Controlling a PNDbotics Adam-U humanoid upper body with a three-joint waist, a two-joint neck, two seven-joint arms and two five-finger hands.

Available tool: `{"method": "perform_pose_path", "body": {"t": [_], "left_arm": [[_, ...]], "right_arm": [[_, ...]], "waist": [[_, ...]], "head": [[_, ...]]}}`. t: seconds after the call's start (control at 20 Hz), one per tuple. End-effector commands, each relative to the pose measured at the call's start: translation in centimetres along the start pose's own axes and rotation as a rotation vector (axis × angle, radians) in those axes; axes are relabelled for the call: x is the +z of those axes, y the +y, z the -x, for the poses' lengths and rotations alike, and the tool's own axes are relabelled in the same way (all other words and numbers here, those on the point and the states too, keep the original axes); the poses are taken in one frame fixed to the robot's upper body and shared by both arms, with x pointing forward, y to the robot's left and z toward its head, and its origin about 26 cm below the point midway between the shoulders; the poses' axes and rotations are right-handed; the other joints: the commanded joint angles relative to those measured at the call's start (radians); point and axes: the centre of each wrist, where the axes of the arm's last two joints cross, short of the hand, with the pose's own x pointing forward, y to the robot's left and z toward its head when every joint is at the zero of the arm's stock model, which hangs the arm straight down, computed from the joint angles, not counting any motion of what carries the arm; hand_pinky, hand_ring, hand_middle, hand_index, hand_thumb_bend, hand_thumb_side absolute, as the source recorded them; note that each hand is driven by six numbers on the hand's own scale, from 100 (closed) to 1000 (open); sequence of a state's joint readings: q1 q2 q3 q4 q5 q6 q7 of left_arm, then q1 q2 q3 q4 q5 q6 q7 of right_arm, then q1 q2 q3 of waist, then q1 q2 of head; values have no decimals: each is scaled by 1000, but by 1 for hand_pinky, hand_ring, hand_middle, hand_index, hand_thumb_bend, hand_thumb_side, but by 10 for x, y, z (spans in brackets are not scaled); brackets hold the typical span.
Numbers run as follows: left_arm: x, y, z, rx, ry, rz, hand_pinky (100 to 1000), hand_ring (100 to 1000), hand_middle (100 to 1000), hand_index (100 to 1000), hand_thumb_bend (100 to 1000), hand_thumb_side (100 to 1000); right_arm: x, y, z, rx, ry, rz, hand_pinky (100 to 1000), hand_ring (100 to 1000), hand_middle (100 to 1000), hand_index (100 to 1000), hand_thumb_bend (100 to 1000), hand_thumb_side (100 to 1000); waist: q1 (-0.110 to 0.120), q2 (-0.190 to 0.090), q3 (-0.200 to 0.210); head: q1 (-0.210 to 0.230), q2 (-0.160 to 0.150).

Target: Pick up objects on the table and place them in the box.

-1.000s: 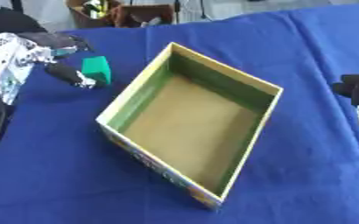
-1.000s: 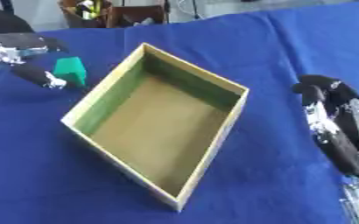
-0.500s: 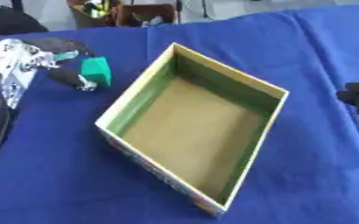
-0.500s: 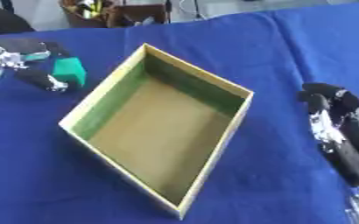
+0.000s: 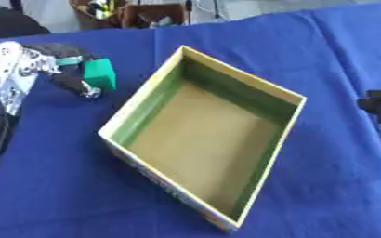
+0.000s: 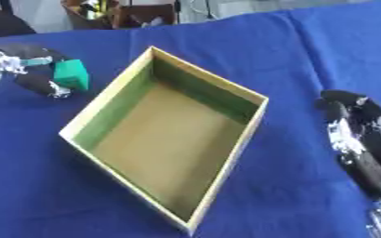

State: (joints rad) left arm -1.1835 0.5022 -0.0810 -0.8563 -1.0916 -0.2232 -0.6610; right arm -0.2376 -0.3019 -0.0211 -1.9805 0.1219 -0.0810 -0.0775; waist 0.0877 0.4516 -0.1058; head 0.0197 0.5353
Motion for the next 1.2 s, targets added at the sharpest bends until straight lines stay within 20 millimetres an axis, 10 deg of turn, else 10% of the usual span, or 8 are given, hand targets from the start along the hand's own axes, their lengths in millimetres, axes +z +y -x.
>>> {"method": "perform_pose_path", "body": {"t": [0.05,0.7,1.2], "left_arm": [[11,14,9,1,9,-89,709,774,772,917,363,668],[11,16,8,20,26,-273,468,535,487,606,100,639],[14,23,4,-20,60,-400,448,518,508,616,100,739]], "right_arm": [[-3,-1,-6,6,-18,7,839,765,594,755,100,648],[-2,-1,-6,11,9,14,839,759,589,754,100,637],[1,-2,-4,11,22,15,840,759,588,756,100,658]], "waist": [[-2,-16,-2],[-1,-25,-2],[-5,-46,6]], "head": [[2,-11],[-1,-3],[-12,12]]}}
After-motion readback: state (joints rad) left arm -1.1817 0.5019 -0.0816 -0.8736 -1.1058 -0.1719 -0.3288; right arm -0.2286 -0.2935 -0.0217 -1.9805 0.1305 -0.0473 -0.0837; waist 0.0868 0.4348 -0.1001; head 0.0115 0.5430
